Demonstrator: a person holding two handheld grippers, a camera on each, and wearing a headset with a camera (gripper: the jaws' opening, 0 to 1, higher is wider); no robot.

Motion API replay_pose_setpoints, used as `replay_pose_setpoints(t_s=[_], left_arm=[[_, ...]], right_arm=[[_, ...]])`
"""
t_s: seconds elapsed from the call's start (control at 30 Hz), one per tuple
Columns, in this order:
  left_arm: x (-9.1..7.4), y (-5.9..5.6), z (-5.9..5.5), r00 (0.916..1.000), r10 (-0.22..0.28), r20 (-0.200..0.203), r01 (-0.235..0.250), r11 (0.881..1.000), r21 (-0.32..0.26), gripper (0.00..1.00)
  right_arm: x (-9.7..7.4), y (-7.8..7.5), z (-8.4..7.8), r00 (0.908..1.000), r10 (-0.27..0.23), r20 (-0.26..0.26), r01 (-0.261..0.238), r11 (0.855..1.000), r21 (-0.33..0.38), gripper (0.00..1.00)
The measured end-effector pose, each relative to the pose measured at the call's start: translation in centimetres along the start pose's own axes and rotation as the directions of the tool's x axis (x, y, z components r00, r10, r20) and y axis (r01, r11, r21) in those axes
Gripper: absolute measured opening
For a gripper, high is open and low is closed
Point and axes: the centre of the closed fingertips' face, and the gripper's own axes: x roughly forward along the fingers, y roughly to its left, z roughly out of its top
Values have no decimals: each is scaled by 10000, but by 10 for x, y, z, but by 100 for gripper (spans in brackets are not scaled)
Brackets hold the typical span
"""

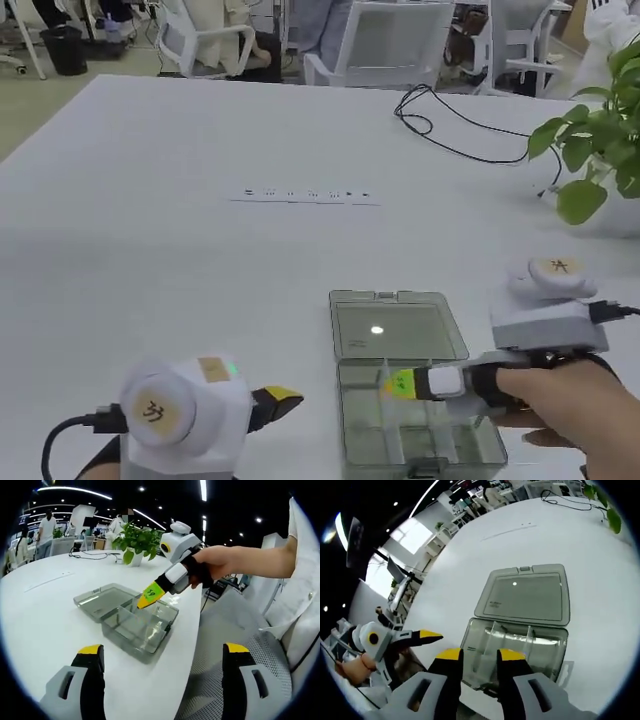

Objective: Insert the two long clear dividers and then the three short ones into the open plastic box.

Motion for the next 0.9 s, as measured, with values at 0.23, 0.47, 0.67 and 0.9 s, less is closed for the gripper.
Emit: replay_pose_setpoints(t_s=[0.23, 0.47, 0.67, 0.9], left_arm=[[-4, -5, 3, 9999, 152, 70, -152, 9999, 35, 100], [-9, -9, 7, 9985, 504, 223, -506, 9987, 68, 100], [-12, -11, 8, 9964, 791, 297, -789, 9968, -85, 100], [-12, -16, 8, 9947, 971, 338, -964, 9952, -192, 100]], right_arm=[[-33, -3, 7, 9962, 789, 356, -742, 9902, -1183, 40], [-68, -10, 0, 9943, 1059, 109, -951, 9300, -3551, 56], [-85, -21, -15, 9947, 945, -395, -1019, 8740, -4750, 66], [-95, -42, -34, 9879, 512, -1467, -1315, 7783, -6140, 69]])
